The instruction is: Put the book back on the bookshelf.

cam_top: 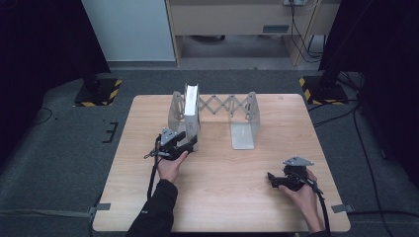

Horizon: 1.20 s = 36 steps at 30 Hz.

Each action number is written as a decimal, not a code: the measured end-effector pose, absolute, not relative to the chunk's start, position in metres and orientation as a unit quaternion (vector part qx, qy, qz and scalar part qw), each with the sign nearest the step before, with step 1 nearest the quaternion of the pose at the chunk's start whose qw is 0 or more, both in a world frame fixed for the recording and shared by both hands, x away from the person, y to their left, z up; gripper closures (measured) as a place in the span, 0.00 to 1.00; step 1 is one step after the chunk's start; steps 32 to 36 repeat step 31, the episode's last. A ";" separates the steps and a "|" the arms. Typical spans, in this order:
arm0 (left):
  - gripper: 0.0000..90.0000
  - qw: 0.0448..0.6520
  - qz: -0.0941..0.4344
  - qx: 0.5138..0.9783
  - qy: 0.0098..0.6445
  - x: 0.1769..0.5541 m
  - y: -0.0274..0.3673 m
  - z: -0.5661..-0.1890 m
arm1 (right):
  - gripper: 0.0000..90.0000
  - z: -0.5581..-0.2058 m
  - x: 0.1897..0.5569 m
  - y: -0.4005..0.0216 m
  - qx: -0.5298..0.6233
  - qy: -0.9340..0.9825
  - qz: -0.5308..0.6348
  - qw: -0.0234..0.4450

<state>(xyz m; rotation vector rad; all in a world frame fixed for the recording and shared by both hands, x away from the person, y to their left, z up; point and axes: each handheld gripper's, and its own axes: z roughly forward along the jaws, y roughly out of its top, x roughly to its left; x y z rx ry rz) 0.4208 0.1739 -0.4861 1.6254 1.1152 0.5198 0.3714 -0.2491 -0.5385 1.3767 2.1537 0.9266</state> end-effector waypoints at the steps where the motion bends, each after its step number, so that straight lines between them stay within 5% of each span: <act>1: 0.45 0.525 0.213 0.681 0.464 0.416 0.177 -0.485 | 0.12 -0.538 0.371 -0.249 0.495 0.775 0.333 0.210; 13: 0.39 0.476 0.171 0.716 0.481 0.368 0.212 -0.495 | 0.12 -0.538 0.371 -0.249 0.495 0.775 0.333 0.210; 29: 0.25 0.350 0.209 0.764 0.500 0.344 0.252 -0.523 | 0.16 -0.538 0.369 -0.252 0.503 0.767 0.340 0.206; 36: 0.25 0.346 0.212 0.760 0.508 0.343 0.257 -0.524 | 0.16 -0.537 0.369 -0.254 0.508 0.764 0.337 0.212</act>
